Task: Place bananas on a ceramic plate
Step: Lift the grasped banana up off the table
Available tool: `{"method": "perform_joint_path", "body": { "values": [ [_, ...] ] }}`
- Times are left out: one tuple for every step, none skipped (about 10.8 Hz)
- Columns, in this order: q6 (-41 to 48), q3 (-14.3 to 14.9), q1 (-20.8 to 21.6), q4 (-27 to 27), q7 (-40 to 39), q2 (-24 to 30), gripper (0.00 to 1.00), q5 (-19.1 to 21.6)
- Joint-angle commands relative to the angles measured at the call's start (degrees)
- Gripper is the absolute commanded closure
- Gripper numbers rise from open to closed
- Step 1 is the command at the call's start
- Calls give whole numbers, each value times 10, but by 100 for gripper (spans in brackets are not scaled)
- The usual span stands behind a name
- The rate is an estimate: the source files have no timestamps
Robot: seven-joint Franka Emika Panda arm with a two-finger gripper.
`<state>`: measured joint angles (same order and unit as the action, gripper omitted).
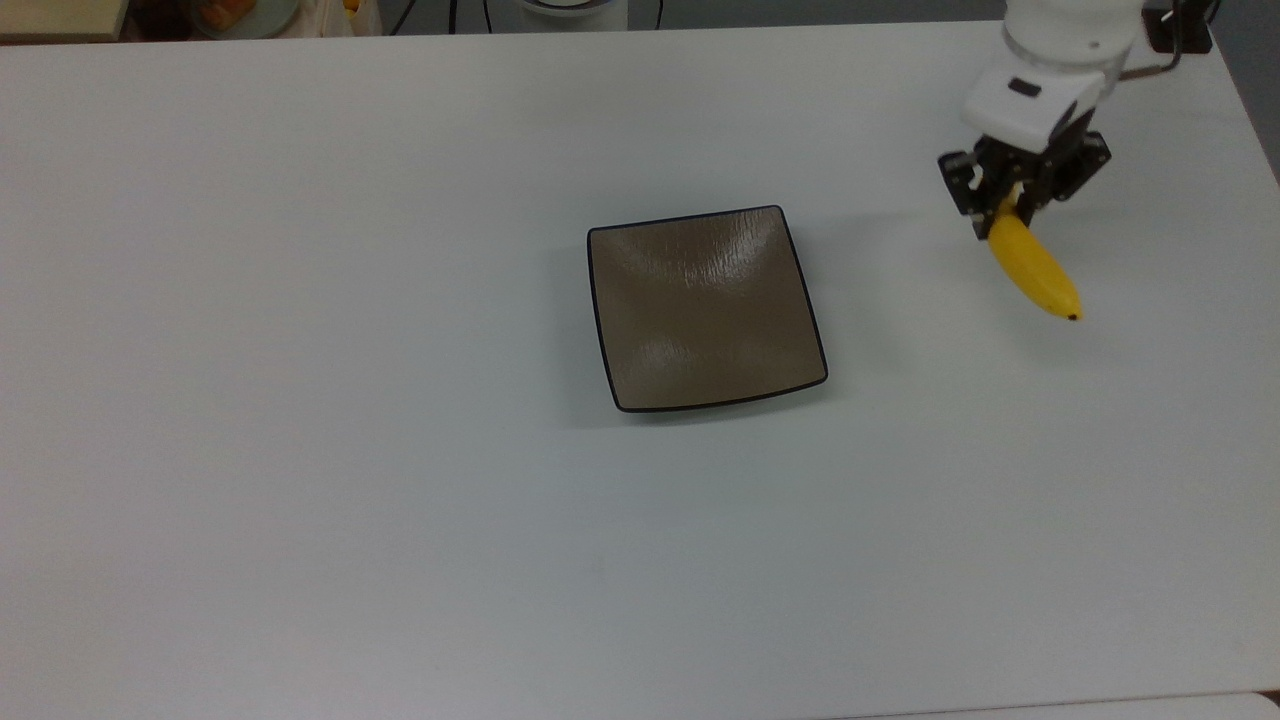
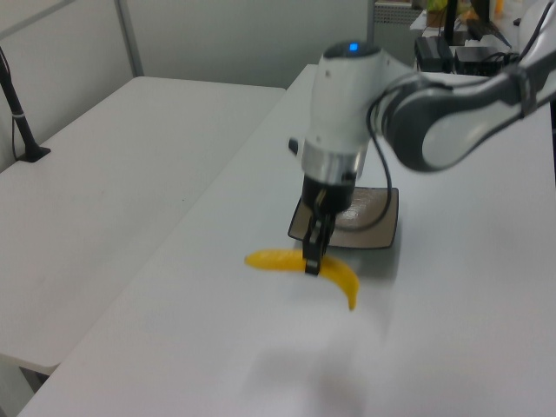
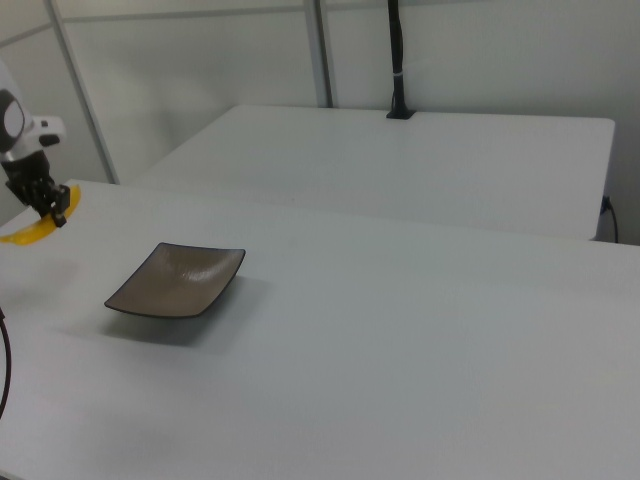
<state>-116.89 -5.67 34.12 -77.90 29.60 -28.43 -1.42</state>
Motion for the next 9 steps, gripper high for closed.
{"method": "perform_joint_path", "body": {
  "values": [
    [67,0,-35,-44,-42,107,81,34],
    [86,0,-48,-44,-65,129,81,49],
    [108,0,-62,-45,-94,150,81,59],
    [130,0,-72,-45,-123,165,81,63],
    [149,0,-88,-45,-148,173,81,63],
    [163,0,-102,-45,-181,179,81,63],
    [174,0,-124,-45,-217,179,81,63],
    [182,0,-148,-46,-252,178,81,65],
    [184,0,-177,-52,-294,177,81,75]
  ]
}}
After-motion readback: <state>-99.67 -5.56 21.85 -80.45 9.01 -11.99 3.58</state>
